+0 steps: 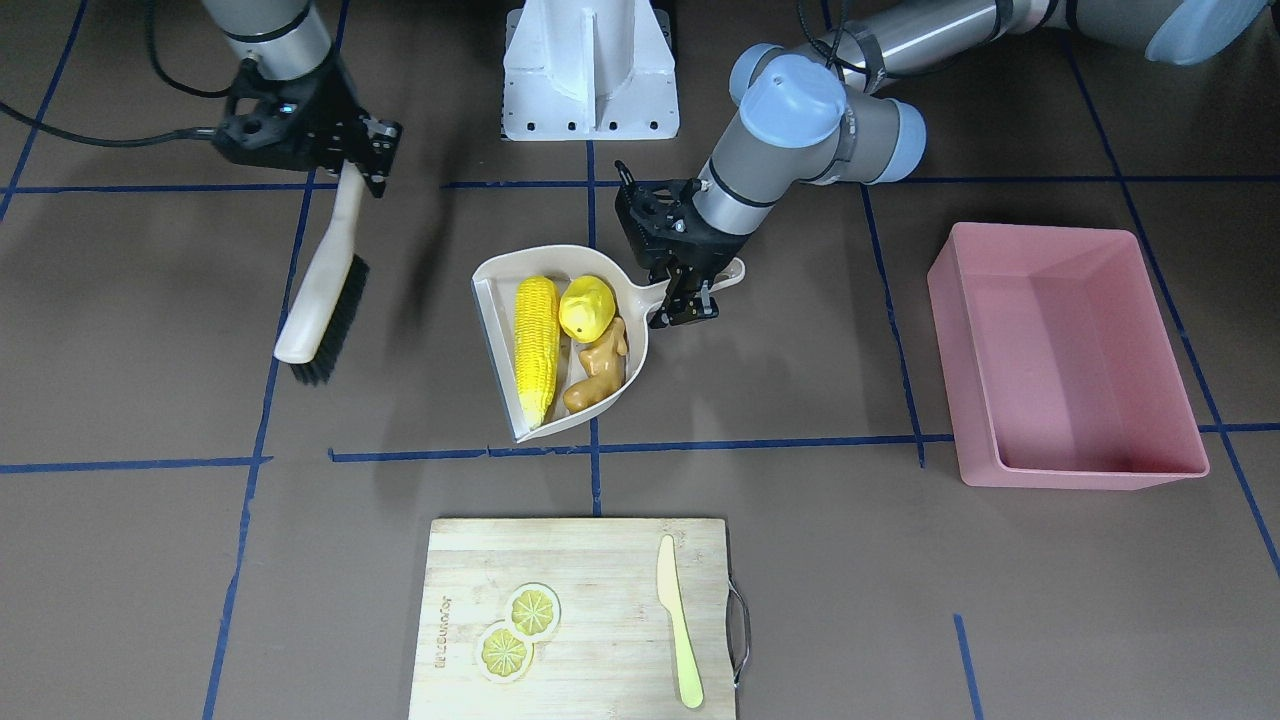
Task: Sweep and dump trash into bin
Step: 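Lift the dustpan toward the pink bin with the left gripper while the right withdraws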
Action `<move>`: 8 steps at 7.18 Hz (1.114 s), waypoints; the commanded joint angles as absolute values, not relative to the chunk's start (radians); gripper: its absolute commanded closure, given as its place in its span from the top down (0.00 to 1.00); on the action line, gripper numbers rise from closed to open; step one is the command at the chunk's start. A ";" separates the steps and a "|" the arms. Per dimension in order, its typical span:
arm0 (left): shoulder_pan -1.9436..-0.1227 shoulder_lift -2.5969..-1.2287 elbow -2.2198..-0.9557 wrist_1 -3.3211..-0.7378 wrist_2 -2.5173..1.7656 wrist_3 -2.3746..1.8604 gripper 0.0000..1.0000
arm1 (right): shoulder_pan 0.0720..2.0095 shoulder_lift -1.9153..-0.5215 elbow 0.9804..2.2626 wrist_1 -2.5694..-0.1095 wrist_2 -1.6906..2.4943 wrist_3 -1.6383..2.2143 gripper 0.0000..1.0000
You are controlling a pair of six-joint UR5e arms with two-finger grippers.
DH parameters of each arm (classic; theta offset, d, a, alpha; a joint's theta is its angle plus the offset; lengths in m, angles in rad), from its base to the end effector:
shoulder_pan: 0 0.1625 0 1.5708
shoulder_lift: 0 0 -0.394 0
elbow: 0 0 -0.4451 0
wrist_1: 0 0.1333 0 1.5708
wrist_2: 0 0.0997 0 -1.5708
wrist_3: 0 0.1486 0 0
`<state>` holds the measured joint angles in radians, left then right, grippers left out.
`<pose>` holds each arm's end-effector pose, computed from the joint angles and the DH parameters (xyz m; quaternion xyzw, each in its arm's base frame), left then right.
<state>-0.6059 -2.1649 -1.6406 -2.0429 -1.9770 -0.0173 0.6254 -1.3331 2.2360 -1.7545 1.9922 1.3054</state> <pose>0.5633 -0.4810 0.1818 0.3844 0.3984 0.4733 0.6852 -0.3895 -0.3707 0.2323 -0.0284 -0.3949 0.0915 0.9137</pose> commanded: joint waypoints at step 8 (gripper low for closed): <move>-1.359 -1.581 -1.830 -2.126 -2.580 0.310 0.05 | 0.926 -1.526 2.191 -1.746 2.019 0.882 0.00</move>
